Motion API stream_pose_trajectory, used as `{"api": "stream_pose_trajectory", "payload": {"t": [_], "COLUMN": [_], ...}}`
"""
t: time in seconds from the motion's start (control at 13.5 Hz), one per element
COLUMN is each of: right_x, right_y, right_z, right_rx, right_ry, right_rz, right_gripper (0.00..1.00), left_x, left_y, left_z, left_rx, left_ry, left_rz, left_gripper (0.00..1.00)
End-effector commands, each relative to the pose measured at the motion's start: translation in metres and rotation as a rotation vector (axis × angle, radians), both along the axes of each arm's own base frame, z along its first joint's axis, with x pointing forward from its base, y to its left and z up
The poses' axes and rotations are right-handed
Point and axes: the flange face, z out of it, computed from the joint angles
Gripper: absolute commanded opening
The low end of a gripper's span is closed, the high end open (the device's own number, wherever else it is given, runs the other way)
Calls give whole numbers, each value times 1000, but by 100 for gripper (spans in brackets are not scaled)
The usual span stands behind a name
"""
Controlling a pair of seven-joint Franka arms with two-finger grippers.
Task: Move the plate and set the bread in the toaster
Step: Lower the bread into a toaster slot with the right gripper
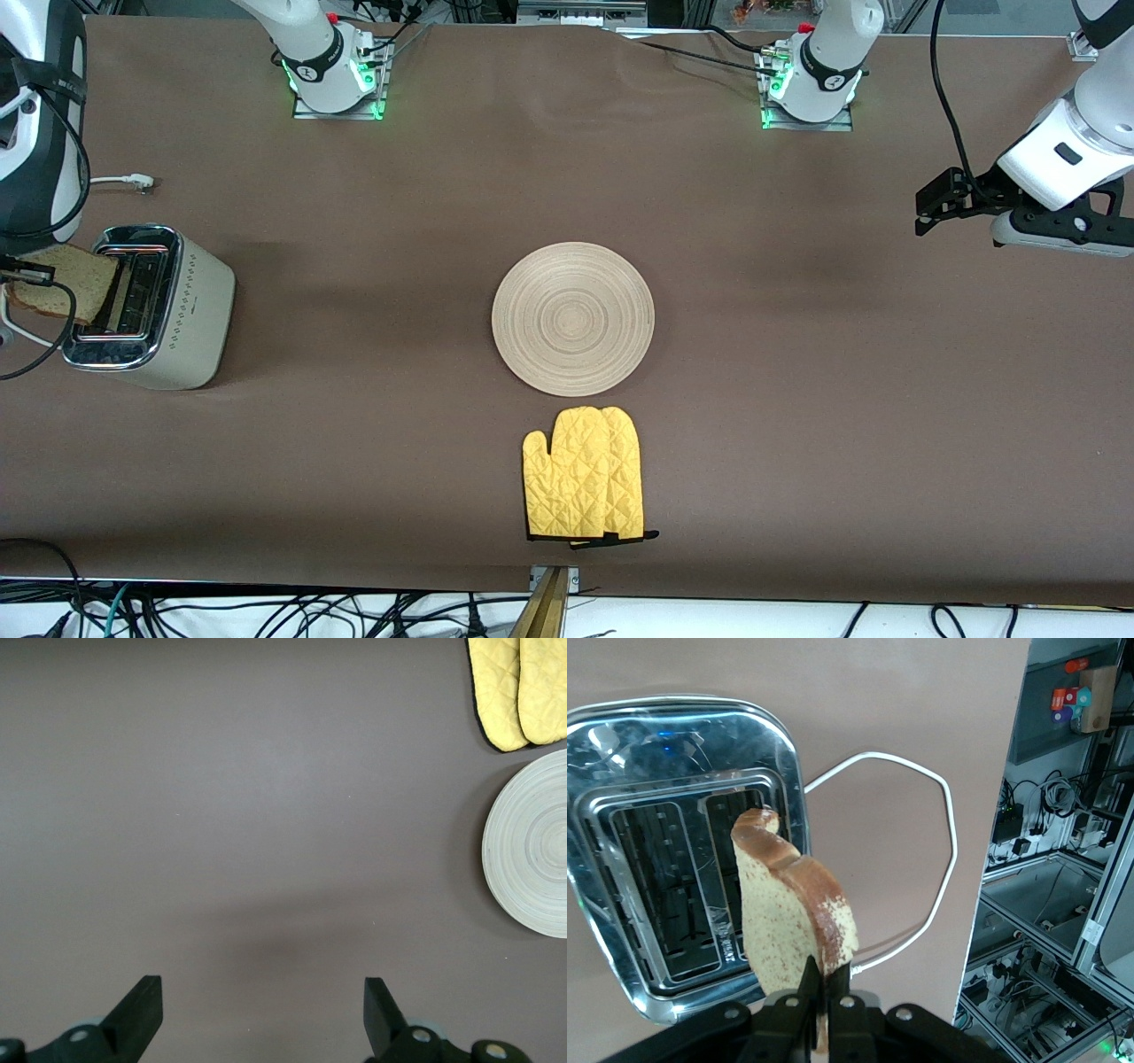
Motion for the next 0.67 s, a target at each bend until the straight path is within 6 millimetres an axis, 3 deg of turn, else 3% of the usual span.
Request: {"api": "stream_pose_trajectory", "payload": {"t": [0.0,0.3,0.59], "right_x": [4,1,-4], "right_y": [9,13,-4], "right_z": [-10,-3,-2], "right_rx": [25,60,91], "right_ry": [7,44,84], "right_rz": [23,97,141], "right_gripper": [0,0,0], "left_x": [3,3,4], "left_y": [-3,-3,-3], "left_z": [5,5,5], "left_rx": [-12,-12,-12], "left_ry": [5,5,6], "left_rz": [4,4,4], "left_gripper": [100,100,100]}}
